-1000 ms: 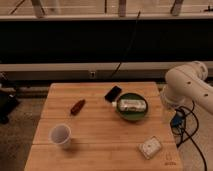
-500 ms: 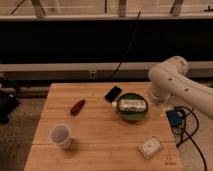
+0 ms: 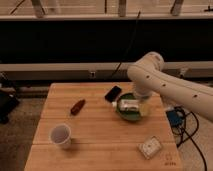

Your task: Drag the pepper across the table

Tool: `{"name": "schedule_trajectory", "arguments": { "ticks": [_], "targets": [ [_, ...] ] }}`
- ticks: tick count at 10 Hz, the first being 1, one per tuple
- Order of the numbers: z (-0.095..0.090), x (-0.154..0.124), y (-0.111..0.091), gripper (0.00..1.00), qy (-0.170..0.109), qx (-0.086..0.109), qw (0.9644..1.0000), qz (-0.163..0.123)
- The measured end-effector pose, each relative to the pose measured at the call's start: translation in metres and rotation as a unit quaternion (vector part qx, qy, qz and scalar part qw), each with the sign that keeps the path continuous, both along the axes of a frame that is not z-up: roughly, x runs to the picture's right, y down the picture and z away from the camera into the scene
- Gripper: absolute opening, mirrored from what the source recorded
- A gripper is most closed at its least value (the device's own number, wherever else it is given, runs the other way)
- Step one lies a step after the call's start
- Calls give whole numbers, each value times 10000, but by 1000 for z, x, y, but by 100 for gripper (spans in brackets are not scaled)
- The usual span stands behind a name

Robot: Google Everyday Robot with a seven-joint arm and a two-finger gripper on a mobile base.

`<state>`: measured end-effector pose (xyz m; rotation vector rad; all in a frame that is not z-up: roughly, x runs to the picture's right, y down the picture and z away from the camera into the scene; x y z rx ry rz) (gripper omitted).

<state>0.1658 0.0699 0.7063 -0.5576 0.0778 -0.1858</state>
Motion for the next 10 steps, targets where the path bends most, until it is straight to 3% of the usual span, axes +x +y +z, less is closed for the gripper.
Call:
{"name": "schedule_trajectory", "arguments": {
  "ticks": [3, 6, 10],
  "targets": [
    [4, -43, -8, 80, -143, -1, 9986, -503],
    [8, -68, -15, 80, -264, -16, 9960, -857],
    [16, -105, -22, 80, -461, -21, 9901, -1322]
  ]
}}
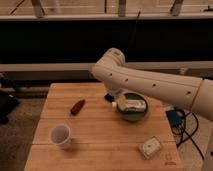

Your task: Drag the pepper across the table

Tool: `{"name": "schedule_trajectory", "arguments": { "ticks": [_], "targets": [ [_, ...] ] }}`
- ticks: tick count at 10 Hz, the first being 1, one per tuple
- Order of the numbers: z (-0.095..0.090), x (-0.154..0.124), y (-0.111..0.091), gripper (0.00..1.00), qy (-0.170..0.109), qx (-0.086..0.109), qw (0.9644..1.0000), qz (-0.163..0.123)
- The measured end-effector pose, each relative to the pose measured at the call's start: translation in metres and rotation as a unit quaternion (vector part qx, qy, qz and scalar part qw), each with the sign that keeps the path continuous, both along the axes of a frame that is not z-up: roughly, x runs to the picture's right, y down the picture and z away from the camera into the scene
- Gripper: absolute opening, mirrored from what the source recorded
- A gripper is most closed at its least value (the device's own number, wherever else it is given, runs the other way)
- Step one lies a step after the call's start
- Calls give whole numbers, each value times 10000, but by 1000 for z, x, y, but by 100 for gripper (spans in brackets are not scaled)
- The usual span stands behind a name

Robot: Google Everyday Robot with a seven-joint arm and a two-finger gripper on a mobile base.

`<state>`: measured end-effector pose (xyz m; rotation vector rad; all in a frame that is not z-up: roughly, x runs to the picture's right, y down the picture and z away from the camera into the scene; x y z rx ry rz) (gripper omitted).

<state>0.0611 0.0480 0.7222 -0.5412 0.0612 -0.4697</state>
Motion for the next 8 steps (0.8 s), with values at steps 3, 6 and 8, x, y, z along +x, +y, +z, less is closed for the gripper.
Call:
{"name": "schedule_trajectory", "arguments": {
  "ticks": [3, 6, 8],
  "targets": [
    [5, -22, -1, 80, -141, -24, 9994, -303],
    [16, -62, 2, 80, -378, -65, 9965, -747],
    [24, -69, 3, 80, -436, -84, 9953, -858]
  ]
}}
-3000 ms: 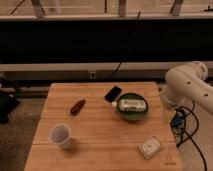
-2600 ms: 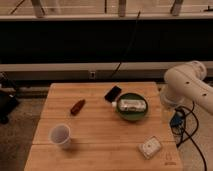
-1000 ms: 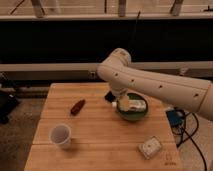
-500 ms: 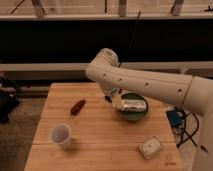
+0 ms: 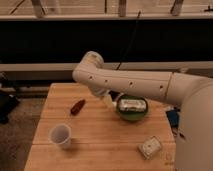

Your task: Drag the pepper across the table

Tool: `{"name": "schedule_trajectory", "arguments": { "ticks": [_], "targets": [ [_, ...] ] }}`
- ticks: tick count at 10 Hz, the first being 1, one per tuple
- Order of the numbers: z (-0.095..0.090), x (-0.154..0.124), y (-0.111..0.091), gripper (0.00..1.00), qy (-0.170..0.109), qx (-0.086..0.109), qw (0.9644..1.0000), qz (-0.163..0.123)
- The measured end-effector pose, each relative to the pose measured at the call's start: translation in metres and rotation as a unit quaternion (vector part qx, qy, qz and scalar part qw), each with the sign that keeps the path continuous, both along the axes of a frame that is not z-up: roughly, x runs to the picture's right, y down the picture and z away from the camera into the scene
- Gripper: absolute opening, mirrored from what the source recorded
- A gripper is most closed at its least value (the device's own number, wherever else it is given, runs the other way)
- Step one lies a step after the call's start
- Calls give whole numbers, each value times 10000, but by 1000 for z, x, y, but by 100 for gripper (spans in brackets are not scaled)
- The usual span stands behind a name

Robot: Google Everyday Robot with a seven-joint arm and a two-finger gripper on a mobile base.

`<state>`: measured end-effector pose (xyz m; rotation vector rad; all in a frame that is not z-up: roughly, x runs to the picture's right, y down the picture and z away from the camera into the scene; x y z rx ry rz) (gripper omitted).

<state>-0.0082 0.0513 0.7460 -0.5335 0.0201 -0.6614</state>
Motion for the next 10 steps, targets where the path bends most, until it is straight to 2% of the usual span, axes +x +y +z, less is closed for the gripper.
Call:
{"name": "schedule_trajectory", "arguments": {
  "ticks": [3, 5, 8, 10],
  "targets": [
    [14, -26, 2, 80, -157, -27, 9996, -217],
    [18, -26, 4, 80, -179, -42, 9993, -331],
    [27, -52, 12, 80, -361, -40, 9976, -594],
    [31, -56, 15, 80, -420, -63, 9965, -720]
  ]
}}
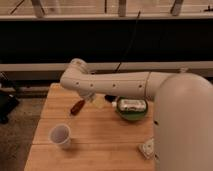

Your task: Drag the pepper across the table

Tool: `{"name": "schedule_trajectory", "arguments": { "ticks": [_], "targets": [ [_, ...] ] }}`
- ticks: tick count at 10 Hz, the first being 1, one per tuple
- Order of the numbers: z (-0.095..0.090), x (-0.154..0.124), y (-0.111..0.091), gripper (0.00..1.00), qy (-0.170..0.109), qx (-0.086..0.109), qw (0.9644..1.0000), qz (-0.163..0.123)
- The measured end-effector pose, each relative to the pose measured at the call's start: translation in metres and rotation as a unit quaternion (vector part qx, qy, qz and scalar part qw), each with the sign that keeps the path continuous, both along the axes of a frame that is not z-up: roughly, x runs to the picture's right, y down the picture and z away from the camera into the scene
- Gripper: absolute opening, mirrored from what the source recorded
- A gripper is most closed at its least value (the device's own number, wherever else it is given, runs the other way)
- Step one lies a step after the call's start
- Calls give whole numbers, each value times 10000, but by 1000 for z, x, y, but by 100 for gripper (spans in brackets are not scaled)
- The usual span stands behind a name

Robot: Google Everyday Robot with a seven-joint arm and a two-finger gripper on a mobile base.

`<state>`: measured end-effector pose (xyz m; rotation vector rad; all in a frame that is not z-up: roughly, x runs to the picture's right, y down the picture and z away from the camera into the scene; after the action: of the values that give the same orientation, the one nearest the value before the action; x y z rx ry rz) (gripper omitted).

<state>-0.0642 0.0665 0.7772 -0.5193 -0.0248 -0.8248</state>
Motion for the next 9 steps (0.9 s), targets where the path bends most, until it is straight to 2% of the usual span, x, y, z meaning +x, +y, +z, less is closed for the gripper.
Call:
{"name": "schedule_trajectory", "arguments": {
  "ticks": [2, 4, 7, 9],
  "targets": [
    [6, 0, 4, 80, -37, -20, 9999, -104],
    [16, -23, 9, 80, -203, -3, 9995, -223],
    [25, -27, 14, 80, -279, -20, 9987, -429],
    [37, -41, 20, 80, -407, -33, 9978, -528]
  ]
}}
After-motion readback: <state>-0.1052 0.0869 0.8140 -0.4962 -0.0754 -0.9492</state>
